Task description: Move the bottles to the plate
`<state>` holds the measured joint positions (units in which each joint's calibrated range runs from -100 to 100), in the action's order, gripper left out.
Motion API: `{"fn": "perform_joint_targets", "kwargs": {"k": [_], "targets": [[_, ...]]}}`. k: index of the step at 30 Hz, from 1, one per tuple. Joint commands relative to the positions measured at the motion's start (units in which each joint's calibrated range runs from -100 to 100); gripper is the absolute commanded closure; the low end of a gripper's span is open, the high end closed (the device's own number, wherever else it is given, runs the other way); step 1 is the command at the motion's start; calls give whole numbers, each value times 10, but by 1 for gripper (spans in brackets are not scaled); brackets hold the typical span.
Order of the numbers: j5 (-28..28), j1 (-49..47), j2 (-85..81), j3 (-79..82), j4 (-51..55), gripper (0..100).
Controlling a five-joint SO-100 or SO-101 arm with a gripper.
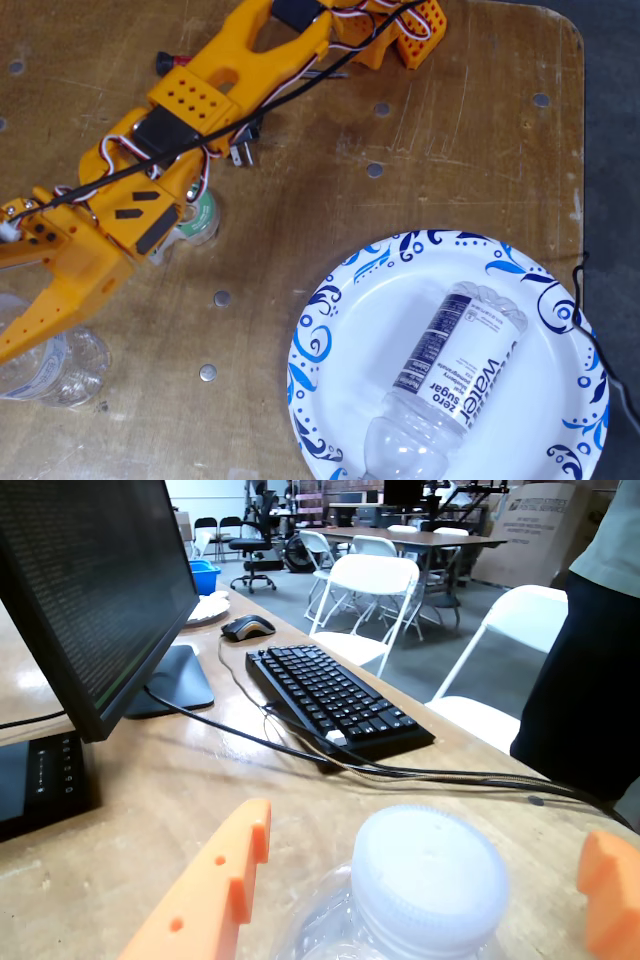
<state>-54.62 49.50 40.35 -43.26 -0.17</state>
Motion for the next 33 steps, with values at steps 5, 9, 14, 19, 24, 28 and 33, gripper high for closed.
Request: {"fn": "perform_joint_targets", "kwargs": {"k": [5,9,14,19,24,28,33], "targets": [[2,0,26,-55,-1,67],[1,-3,57,-98,-1,67],[1,-2,86,-140,-1,68],[1,-2,91,-149,0,68],[1,6,87,-149,0,79],[1,18,91,-148,0,84],[1,28,91,-148,0,84]]}}
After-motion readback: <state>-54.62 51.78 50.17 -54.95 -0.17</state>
